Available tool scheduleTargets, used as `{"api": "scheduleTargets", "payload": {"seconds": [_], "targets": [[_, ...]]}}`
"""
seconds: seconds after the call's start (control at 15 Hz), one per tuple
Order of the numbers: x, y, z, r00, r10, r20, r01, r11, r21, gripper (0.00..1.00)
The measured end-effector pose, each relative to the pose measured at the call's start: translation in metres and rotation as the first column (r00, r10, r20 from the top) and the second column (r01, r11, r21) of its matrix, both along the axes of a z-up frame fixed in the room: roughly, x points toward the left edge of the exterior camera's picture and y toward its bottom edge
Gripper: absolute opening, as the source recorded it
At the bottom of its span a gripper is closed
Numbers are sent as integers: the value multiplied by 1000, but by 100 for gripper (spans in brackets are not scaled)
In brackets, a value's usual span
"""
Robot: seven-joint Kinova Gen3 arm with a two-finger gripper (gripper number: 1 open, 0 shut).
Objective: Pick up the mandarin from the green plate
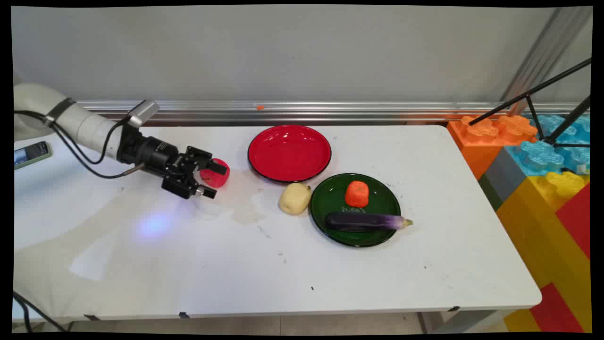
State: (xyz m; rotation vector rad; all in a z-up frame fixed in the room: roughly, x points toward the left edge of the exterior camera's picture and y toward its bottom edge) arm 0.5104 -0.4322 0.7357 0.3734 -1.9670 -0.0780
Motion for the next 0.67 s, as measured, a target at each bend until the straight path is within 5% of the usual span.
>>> {"api": "scheduleTargets", "payload": {"seconds": [0.67], "targets": [[-56, -40, -1, 996, -78, -42, 72, 988, -139, 100]]}}
